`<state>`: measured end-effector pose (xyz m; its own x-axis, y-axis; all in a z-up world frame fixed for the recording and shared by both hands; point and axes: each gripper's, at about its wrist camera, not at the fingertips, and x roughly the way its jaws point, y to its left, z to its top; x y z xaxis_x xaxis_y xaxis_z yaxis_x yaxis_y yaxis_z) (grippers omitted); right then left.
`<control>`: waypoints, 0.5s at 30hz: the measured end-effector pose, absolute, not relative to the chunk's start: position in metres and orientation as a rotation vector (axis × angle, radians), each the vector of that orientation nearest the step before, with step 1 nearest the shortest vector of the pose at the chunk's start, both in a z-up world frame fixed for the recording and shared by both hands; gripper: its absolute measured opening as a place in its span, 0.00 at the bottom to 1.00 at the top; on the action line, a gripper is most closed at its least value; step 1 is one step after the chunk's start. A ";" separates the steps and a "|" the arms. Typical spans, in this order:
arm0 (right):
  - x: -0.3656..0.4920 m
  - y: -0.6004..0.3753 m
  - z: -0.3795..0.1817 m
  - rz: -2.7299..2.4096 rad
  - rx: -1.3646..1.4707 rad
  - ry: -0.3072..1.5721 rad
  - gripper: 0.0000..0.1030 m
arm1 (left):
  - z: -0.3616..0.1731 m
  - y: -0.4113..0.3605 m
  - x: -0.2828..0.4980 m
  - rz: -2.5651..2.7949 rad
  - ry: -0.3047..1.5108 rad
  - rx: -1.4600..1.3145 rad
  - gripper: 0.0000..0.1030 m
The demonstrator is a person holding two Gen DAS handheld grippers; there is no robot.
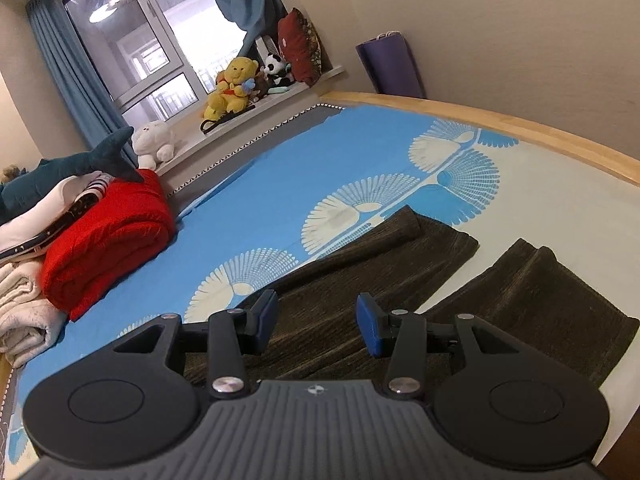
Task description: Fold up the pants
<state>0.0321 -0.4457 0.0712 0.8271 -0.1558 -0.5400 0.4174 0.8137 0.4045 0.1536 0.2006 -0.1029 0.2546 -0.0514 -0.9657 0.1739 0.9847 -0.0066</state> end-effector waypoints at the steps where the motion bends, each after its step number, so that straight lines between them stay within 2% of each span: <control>1: 0.032 -0.445 0.071 -0.326 0.534 0.512 0.45 | -0.100 0.198 0.152 -0.163 1.297 0.139 0.37; 2: 0.031 -0.446 0.071 -0.336 0.531 0.512 0.45 | -0.095 0.198 0.151 -0.166 1.289 0.155 0.17; 3: 0.031 -0.446 0.071 -0.346 0.531 0.512 0.45 | -0.090 0.200 0.149 -0.143 1.289 0.177 0.17; 4: 0.030 -0.447 0.070 -0.356 0.533 0.515 0.45 | -0.086 0.201 0.147 -0.129 1.288 0.206 0.10; 8: 0.028 -0.452 0.066 -0.382 0.555 0.532 0.45 | -0.096 0.201 0.133 -0.095 1.336 0.370 0.09; 9: 0.028 -0.451 0.066 -0.382 0.549 0.534 0.45 | -0.097 0.201 0.132 -0.065 1.348 0.405 0.07; 10: 0.028 -0.451 0.065 -0.387 0.536 0.541 0.45 | -0.101 0.204 0.131 -0.025 1.381 0.423 0.00; 11: 0.027 -0.450 0.065 -0.392 0.523 0.548 0.45 | -0.103 0.207 0.130 0.016 1.398 0.446 0.00; 13: 0.026 -0.450 0.063 -0.390 0.515 0.558 0.45 | -0.089 0.209 0.129 -0.011 1.329 0.379 0.04; 15: 0.025 -0.449 0.062 -0.385 0.508 0.571 0.45 | -0.066 0.215 0.131 -0.069 1.230 0.201 0.08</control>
